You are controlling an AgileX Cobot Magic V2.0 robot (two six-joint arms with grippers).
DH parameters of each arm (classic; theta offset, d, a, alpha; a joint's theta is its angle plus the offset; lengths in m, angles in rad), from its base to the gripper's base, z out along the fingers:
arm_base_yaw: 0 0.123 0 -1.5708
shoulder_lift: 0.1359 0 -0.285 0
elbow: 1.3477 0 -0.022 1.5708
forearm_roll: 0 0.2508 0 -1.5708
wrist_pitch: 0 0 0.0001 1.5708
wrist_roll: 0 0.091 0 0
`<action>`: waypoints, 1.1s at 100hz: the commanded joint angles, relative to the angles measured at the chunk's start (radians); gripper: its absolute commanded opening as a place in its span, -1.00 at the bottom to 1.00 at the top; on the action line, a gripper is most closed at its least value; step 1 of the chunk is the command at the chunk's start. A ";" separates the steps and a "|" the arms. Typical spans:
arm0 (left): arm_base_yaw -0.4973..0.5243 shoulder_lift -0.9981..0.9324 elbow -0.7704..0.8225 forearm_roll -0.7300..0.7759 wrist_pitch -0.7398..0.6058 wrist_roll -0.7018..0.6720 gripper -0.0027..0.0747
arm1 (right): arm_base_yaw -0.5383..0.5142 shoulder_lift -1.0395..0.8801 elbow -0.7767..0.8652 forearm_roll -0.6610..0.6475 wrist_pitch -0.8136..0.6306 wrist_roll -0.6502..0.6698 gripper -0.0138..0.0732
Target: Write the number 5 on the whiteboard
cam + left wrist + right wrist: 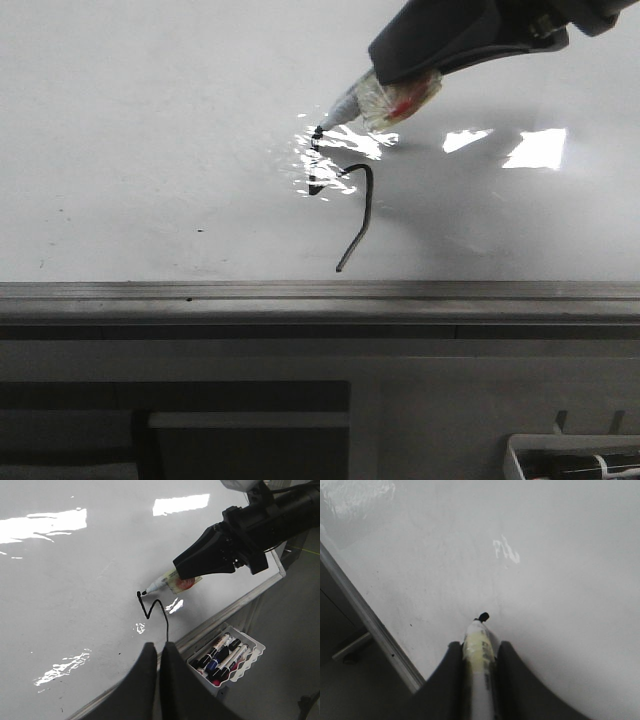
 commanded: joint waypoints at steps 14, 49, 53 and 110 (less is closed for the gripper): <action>0.001 0.008 -0.025 -0.005 -0.077 -0.006 -0.98 | -0.002 0.010 -0.035 0.014 -0.056 -0.005 -0.77; 0.001 0.008 -0.025 -0.005 -0.077 -0.006 -0.98 | -0.002 0.015 -0.035 0.014 -0.090 -0.005 -0.77; 0.001 0.008 -0.025 -0.005 -0.077 -0.006 -0.98 | -0.004 0.015 -0.035 0.014 -0.093 -0.005 -0.77; 0.001 0.008 -0.025 -0.005 -0.073 -0.006 -0.98 | -0.170 -0.025 0.008 -0.013 -0.012 0.000 -0.77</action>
